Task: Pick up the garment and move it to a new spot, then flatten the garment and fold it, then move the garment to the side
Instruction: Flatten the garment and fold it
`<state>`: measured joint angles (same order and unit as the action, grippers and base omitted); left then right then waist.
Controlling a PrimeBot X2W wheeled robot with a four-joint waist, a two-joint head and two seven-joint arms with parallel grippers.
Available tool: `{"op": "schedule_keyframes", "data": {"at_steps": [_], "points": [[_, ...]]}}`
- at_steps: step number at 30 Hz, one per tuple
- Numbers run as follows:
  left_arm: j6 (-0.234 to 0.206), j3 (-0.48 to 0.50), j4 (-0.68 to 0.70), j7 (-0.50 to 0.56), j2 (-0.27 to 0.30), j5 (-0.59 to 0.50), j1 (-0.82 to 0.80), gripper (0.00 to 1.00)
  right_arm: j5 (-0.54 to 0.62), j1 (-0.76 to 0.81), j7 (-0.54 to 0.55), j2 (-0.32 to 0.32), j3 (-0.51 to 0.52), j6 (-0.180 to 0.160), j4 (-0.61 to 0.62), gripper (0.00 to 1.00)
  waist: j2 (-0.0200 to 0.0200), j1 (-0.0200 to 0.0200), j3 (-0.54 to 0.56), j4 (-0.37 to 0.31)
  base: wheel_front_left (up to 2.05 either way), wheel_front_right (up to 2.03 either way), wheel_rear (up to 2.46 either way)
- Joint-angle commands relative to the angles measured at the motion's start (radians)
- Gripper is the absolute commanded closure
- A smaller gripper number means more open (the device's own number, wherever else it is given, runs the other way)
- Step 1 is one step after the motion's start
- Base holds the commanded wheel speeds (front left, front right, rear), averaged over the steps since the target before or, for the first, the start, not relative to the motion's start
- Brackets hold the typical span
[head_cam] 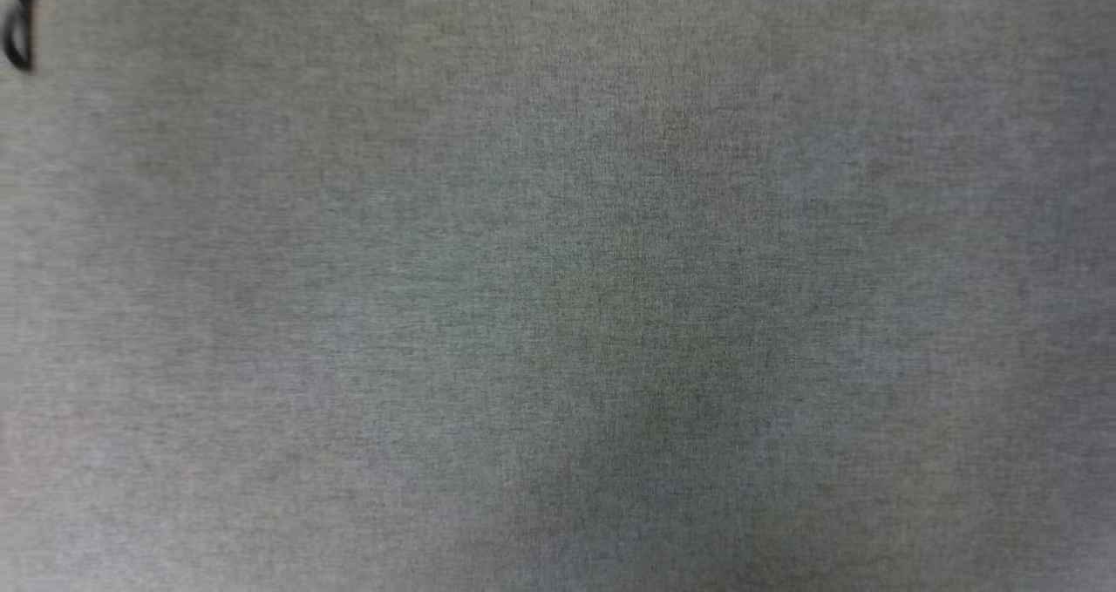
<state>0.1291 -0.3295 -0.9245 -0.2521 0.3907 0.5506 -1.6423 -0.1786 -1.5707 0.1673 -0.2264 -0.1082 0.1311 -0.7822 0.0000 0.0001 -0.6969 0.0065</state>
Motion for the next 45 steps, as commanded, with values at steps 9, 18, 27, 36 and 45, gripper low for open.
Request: {"op": "schedule_keyframes", "data": {"at_steps": [9,18,27,36,45], "points": [[0.002,-0.014,0.118,-0.015,0.016,0.099,0.414,1.00,-0.084,0.304,-0.100,-0.010,-0.102,-0.001,-0.082,1.00,0.0000,-0.0001,0.217,0.020,0.00,0.00,0.00],[-0.005,0.038,0.286,-0.015,0.014,0.100,0.918,1.00,-0.171,0.703,-0.140,-0.046,-0.191,-0.001,0.000,1.00,0.0000,-0.0001,0.449,0.035,0.00,0.00,0.00],[-0.077,0.089,0.462,-0.010,0.017,0.141,1.355,1.00,-0.223,1.098,-0.123,-0.072,-0.173,-0.001,0.191,1.00,0.0000,-0.0001,0.616,0.032,0.00,0.00,0.00],[-0.226,0.127,0.751,0.097,0.031,0.208,1.704,1.00,-0.194,1.468,-0.030,-0.058,-0.052,-0.001,0.454,1.00,0.0000,-0.0001,0.706,0.037,0.00,0.00,0.00],[-0.327,0.156,1.047,0.222,0.079,0.250,1.883,1.00,-0.151,1.693,0.123,-0.023,0.065,-0.001,0.708,1.00,0.0000,-0.0001,0.704,0.044,0.00,0.00,0.00]]}}
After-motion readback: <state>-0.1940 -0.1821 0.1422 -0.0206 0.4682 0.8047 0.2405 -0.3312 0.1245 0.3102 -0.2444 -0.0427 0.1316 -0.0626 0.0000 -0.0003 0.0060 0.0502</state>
